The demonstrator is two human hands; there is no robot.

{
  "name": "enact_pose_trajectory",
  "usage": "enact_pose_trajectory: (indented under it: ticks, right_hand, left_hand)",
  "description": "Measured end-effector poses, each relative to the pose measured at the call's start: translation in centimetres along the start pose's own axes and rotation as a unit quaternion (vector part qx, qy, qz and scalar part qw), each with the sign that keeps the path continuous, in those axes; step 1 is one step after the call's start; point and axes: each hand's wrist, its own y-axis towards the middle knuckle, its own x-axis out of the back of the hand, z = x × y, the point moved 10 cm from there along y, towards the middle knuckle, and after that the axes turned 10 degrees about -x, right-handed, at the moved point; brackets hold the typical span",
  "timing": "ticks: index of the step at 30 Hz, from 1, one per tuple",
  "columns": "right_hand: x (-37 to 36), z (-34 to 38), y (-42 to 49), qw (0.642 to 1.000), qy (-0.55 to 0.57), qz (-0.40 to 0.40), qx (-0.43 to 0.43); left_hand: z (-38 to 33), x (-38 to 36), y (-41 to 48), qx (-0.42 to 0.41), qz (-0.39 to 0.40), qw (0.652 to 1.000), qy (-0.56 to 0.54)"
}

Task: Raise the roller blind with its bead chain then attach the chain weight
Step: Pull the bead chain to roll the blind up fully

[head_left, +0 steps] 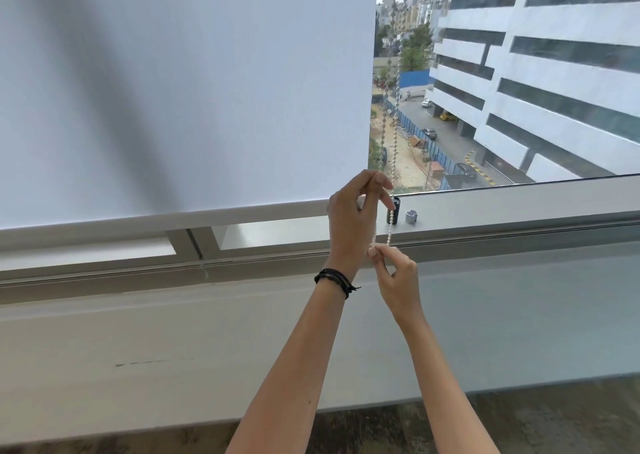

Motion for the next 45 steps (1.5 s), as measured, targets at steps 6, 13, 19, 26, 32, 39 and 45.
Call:
enact_pose_trajectory:
  ticks: [6,13,19,26,32,39,45]
  right_hand:
    - [5.1,3.4,3.0,0.991,0.124,-0.059,-0.001]
    - [6.8,15.2,7.0,0.974,0.168,0.092,0.117]
    - [6.2,20.3,10.2,0.983,0.136,0.078,0.097]
    - [5.1,26.0,12.1,0.969,0.162,0.115,0.146]
    - [5.1,28.0,13.7,0.968,0.185,0.028,0.167]
    - [6.2,27.2,13.0,0.947,0.22,-0.073,0.223]
    - [7.3,27.2,12.9,0.946,0.197,-0.094,0.239]
  left_hand:
    - [-0.2,0.1,-0.5,-0.014,-0.022,0.999,-0.022]
    - [0.2,-0.1,0.3,-0.028,-0.008,1.0,0.0]
    - [0.2,-0.2,1.5,-0.047,0.029,0.998,0.031]
    - [1.2,0.0,2.6,-0.055,0.048,0.996,0.06]
    - [1.1,-0.3,2.1,-0.057,0.043,0.996,0.044]
    - [0.8,-1.2,1.8,-0.062,0.044,0.997,0.025]
    - [0.6,-2.6,1.5,-0.062,0.053,0.997,-0.003]
